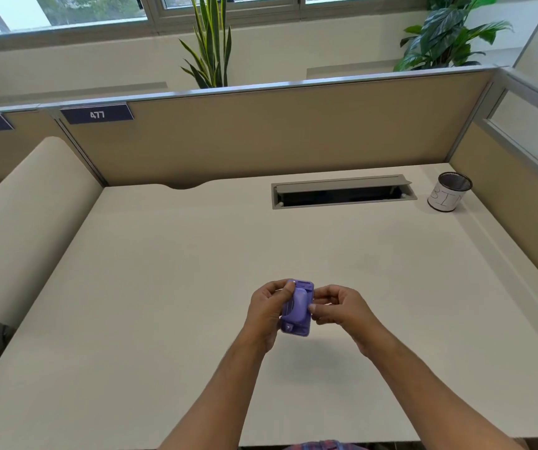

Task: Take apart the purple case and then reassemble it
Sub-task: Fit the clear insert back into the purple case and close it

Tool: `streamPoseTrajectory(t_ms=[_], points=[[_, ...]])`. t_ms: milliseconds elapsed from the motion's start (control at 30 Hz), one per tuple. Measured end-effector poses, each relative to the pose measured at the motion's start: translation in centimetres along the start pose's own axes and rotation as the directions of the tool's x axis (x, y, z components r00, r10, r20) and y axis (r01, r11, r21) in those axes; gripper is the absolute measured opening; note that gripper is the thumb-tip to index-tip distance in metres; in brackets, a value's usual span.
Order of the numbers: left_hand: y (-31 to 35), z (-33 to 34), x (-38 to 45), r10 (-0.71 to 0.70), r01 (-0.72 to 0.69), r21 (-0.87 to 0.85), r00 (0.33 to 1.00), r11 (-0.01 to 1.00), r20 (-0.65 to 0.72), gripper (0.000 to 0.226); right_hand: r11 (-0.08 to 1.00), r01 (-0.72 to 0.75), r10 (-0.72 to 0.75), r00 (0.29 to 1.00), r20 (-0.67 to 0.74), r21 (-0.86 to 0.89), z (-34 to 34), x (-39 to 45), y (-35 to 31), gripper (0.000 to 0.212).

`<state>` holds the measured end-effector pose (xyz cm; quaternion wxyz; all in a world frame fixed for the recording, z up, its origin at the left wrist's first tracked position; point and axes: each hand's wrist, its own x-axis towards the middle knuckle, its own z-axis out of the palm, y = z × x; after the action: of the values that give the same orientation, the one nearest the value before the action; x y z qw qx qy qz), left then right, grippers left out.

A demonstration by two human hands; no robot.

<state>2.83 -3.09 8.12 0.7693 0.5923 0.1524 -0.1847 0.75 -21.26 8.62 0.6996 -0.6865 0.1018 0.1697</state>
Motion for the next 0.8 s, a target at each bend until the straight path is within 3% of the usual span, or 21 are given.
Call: streamPoseTrajectory(t_ms=[133,233,500,667,800], points=[[-0.1,0.3,0.1,-0.001,0.002,0.021,1.000,1.000,-0.015,0.027,0.996,-0.029,0.027,0.999,-0.024,-0.084,0.5,0.1,0.6,0.022],[0.0,0.2,0.0,0.028,-0.031,0.051,0.998,0.998,0.056,0.025,0.998,-0.017,0.012,0.997,-0.075,-0.063,0.7,0.3,0.6,0.011],[-0.2,-1.5,-0.3,-0.009,0.035,-0.102,0.971,0.994,0.240,0.029,0.942,0.035,0.044,0.973,-0.227,0.334,0.9,0.5,1.0,0.010],[-0.6,-1.9,-0.3,-0.004,0.014,-0.051,0.982,0.999,0.187,0.035,0.925,0.023,0.056,0.979,-0.197,0.379,1.3,0.3,1.6,0.017],[-0.7,-2.5,-0.4,-0.024,0.028,-0.026,0.987,0.999,0.162,0.033,0.924,-0.047,0.076,0.995,-0.061,0.380,1.4,0.0,1.9,0.027]])
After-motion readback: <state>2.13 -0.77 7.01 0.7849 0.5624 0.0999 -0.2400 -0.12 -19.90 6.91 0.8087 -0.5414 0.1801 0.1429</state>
